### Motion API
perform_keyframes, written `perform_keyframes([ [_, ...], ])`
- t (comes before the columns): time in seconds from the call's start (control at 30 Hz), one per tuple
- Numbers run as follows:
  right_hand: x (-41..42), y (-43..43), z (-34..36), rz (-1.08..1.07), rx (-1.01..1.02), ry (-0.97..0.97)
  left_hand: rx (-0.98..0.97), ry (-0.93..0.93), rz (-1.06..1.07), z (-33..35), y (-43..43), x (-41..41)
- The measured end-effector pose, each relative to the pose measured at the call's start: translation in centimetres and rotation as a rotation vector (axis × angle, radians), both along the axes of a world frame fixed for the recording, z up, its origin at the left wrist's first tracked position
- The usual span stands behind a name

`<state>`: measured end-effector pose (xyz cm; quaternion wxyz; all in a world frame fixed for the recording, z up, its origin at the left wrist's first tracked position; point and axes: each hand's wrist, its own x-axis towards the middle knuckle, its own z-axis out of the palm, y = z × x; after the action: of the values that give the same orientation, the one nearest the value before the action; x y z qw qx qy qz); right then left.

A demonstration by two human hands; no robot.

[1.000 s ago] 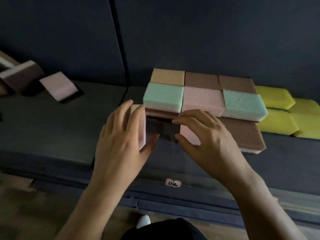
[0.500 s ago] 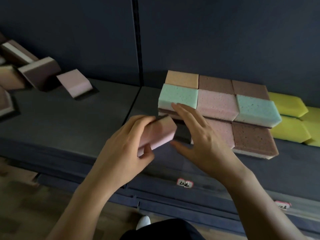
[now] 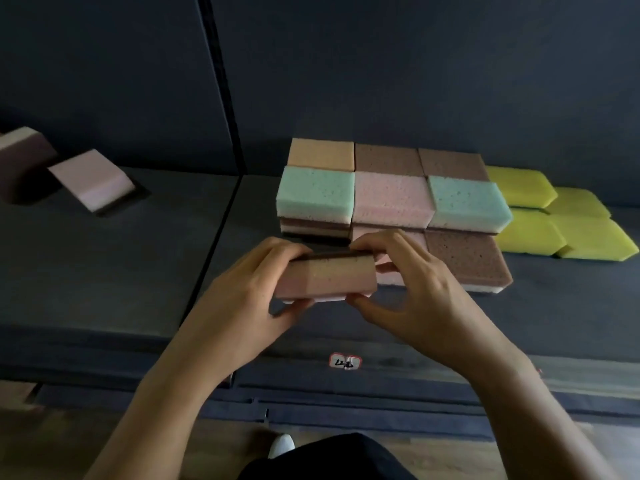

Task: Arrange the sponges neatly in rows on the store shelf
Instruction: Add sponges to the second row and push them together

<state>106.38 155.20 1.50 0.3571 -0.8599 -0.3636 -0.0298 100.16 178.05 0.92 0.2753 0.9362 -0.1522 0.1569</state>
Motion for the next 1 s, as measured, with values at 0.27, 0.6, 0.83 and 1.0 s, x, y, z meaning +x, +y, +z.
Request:
perform_keyframes([
  [0.27,-0.1,-0.7,-0.3,-0.019,0.065,0.050,0.052,-0.026,-0.034,0.1,-0.5,0.3],
  [0.6,-0.3,-1.1,-0.3,-0.075,0.087,0.167,0.163,-0.010,-0.011,0.2,-0.7,0.4],
  [0.83,0.3,-1.5,-0.5,0.085,-0.111,-0.187,0.112,0.060,0.009,0.0,-0.6,0.5],
  [1.0,0.1,-1.2,-0.6,0.051,-0.071,-0.100,0.144,0.061,0.006,0.0,-0.6,0.2],
])
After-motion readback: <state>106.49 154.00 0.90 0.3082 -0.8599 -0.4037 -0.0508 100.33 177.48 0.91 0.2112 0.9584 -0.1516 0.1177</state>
